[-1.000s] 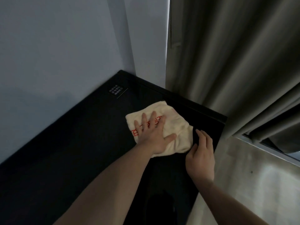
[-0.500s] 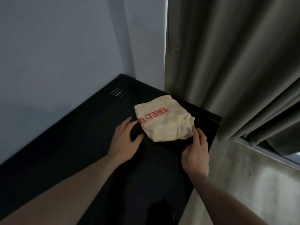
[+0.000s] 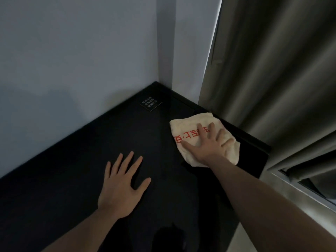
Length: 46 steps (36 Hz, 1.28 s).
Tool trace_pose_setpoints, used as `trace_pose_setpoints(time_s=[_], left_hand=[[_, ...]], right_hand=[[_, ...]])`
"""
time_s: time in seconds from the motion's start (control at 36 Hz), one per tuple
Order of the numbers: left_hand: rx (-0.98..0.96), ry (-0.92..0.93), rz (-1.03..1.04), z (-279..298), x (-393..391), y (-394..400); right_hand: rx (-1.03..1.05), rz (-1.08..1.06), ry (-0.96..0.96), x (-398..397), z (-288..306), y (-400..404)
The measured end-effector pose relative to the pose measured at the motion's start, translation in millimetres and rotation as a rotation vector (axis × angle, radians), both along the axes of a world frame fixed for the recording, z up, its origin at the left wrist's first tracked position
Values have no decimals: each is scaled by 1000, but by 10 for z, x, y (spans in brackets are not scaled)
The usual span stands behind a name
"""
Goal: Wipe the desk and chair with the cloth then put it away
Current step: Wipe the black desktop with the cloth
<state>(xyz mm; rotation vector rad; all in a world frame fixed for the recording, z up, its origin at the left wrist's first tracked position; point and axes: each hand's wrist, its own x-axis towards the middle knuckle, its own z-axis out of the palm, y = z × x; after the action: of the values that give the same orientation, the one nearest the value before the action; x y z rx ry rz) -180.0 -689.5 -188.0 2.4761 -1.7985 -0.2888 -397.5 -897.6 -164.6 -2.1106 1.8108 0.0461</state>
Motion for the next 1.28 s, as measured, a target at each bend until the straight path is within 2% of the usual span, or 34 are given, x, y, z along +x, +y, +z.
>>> trace_pose_setpoints(time_s=[0.14, 0.25, 0.53, 0.61, 0.81, 0.86, 0.97, 1.06, 1.11, 1.17, 1.28], left_hand=[[-18, 31, 0, 8, 8, 0], [-11, 51, 1, 34, 1, 5], [-10, 85, -13, 92, 13, 61], [-23, 176, -26, 122, 50, 98], [-18, 560, -26, 299, 291, 431], [-6, 547, -68, 341, 391, 804], [51, 326, -163, 377, 674, 1679], [77, 225, -63, 334, 1003, 2349], [117, 204, 13, 305, 1212, 2733], [160, 188, 4, 257, 1341, 2969], [194, 213, 13, 212, 1325, 2988]], right_hand=[[-19, -26, -8, -103, -34, -169], [-8, -170, -33, -301, -7, -225], [-58, -253, 0, -338, -86, 399], [-70, -255, 2, -279, -99, 717], [-72, -201, 6, -50, -64, 1560], [-58, -191, 5, 42, -40, 1854], [-61, -159, 36, 261, 10, 2503], [-46, -106, 52, 412, 18, 2987], [-38, -83, 56, 485, 21, 3184], [-41, -77, 61, 517, 29, 3247], [-54, -84, 73, 530, 17, 3212]])
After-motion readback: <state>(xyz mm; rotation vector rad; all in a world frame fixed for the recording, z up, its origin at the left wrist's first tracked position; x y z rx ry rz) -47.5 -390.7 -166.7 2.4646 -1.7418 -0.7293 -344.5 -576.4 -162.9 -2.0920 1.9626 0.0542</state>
